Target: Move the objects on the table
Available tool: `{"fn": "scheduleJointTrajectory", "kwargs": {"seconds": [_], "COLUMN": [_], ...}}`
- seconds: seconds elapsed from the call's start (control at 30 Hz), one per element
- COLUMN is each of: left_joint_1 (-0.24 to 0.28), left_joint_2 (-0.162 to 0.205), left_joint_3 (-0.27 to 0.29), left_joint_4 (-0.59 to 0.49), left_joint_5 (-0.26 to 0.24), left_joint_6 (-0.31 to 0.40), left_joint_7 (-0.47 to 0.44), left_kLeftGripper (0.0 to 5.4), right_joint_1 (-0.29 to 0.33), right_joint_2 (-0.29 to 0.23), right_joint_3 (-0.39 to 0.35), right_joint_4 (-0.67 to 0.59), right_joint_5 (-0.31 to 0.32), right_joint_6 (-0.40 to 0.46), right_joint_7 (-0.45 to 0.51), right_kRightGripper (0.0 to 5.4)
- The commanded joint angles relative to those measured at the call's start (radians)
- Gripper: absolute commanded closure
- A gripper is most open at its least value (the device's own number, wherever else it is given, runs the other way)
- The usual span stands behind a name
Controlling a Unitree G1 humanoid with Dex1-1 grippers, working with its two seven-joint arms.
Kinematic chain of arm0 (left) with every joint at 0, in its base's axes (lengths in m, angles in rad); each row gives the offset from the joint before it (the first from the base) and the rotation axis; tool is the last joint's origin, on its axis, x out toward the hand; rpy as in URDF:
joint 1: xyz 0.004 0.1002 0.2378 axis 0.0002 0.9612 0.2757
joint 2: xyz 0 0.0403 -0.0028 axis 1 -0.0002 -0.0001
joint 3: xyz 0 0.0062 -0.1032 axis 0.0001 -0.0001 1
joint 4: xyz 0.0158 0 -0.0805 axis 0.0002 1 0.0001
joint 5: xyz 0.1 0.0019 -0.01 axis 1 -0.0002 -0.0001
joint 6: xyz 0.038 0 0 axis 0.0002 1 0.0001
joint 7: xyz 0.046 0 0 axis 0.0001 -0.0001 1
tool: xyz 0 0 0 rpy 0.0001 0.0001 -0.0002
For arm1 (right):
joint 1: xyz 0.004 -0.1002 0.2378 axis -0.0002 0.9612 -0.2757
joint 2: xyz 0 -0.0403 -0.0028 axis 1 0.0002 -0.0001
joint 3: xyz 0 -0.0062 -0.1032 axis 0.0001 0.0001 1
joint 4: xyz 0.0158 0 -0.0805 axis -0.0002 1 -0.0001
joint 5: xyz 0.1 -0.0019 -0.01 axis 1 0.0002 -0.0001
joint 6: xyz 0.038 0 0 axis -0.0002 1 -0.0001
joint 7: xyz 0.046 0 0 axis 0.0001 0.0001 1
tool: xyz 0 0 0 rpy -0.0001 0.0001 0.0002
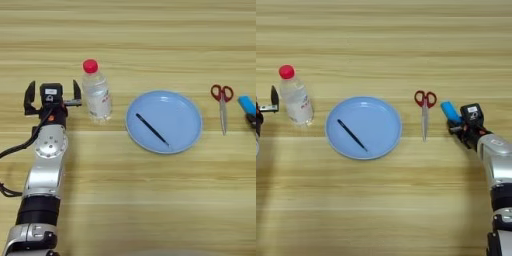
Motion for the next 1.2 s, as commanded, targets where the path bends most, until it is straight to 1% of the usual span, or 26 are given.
{"fn": "scheduleJointTrajectory", "kwargs": {"seconds": [0.03, 0.27, 0.4, 0.47, 0.6, 0.77, 0.9, 1.03, 1.1, 1.2], "left_joint_1": [-0.011, -0.012, -0.012, -0.012, -0.012, -0.009, -0.008, -0.008, -0.008, -0.008], "left_joint_2": [0.003, 0.005, 0.005, 0.006, 0.006, 0.005, 0.004, 0.005, 0.006, 0.006], "left_joint_3": [-0.001, 0.000, 0.000, 0.000, 0.000, 0.000, 0.000, 0.001, 0.001, 0.001], "left_joint_4": [0.007, 0.008, 0.009, 0.009, 0.009, 0.006, 0.004, 0.004, 0.004, 0.004], "left_joint_5": [0.012, 0.011, 0.011, 0.011, 0.011, 0.010, 0.010, 0.009, 0.009, 0.009], "left_joint_6": [0.003, 0.003, 0.003, 0.003, 0.003, 0.003, 0.003, 0.003, 0.003, 0.002], "left_joint_7": [0.006, 0.005, 0.005, 0.005, 0.005, 0.005, 0.005, 0.004, 0.003, 0.003], "left_kLeftGripper": [0.00, 0.00, 0.00, 0.00, 0.00, 0.00, 0.00, 0.00, 0.00, 0.00], "right_joint_1": [0.016, 0.044, 0.055, 0.059, 0.053, 0.056, 0.060, 0.065, 0.061, 0.049], "right_joint_2": [-0.012, 0.010, 0.026, 0.033, 0.060, 0.095, 0.104, 0.112, 0.114, 0.112], "right_joint_3": [-0.001, -0.011, -0.011, -0.002, 0.023, 0.069, 0.100, 0.116, 0.121, 0.115], "right_joint_4": [-0.047, -0.222, -0.288, -0.307, -0.313, -0.298, -0.268, -0.257, -0.241, -0.204], "right_joint_5": [0.015, 0.055, 0.075, 0.075, 0.072, 0.056, 0.029, 0.022, 0.014, 0.011], "right_joint_6": [0.039, 0.074, 0.075, 0.064, 0.048, 0.040, 0.016, 0.008, 0.004, -0.006], "right_joint_7": [0.016, 0.011, 0.003, 0.003, 0.010, 0.017, 0.008, 0.014, 0.011, 0.004], "right_kRightGripper": [3.51, 2.85, 2.37, 2.14, 1.63, 1.19, 0.73, 0.32, 0.04, 0.04]}}
